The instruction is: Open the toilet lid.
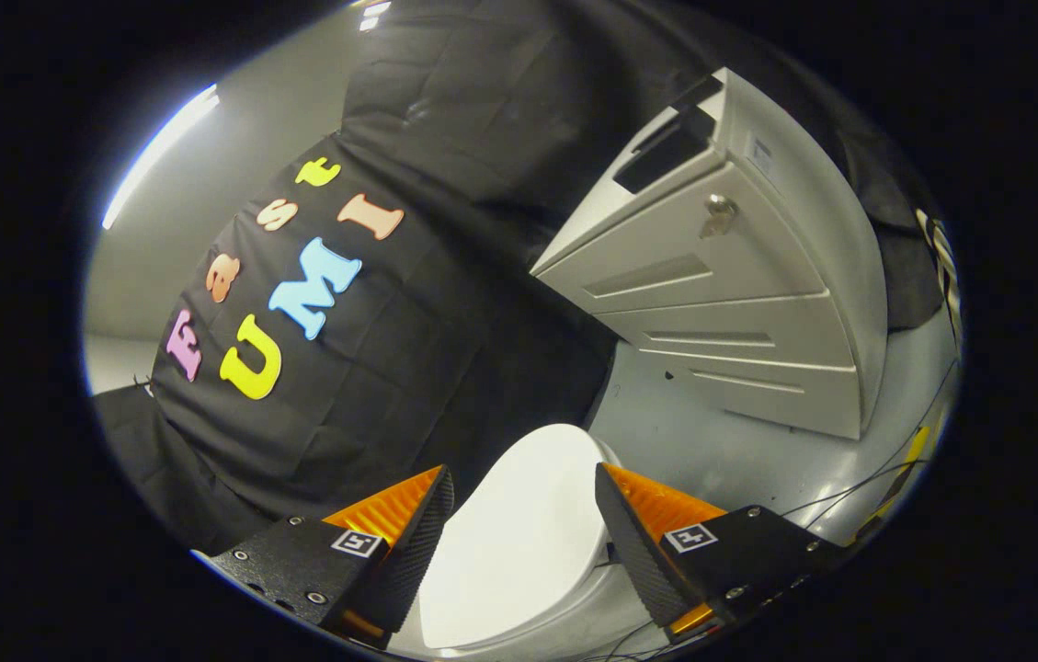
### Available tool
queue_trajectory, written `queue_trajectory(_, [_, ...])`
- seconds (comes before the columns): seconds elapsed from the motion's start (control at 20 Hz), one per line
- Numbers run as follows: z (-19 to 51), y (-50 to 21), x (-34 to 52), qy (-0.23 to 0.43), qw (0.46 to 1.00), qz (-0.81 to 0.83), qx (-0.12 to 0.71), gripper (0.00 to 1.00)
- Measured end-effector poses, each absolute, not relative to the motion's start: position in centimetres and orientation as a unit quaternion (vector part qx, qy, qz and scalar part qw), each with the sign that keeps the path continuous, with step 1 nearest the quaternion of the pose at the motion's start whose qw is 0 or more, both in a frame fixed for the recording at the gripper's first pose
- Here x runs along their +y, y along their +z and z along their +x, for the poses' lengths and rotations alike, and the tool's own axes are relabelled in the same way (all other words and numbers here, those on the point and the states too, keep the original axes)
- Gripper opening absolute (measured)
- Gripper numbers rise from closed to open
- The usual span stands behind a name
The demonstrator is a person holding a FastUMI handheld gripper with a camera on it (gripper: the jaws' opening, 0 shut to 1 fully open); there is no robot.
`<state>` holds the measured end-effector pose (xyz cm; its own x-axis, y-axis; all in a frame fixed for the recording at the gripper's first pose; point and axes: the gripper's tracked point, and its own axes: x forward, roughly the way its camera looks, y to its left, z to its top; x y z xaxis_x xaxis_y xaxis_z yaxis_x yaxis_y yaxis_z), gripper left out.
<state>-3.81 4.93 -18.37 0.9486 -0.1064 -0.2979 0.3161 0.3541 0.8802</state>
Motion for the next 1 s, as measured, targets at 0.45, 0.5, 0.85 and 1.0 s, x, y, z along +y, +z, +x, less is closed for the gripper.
queue_trajectory(0.45, [-6.9,-25.5,8.2,-0.147,0.740,0.638,0.155,0.95])
queue_trajectory(0.5, [-7.0,-26.1,8.4,-0.146,0.737,0.641,0.156,0.95])
queue_trajectory(0.85, [-5.5,-28.7,10.2,-0.136,0.694,0.684,0.179,0.78])
queue_trajectory(1.0, [-4.7,-28.7,10.5,-0.131,0.694,0.685,0.179,0.61])
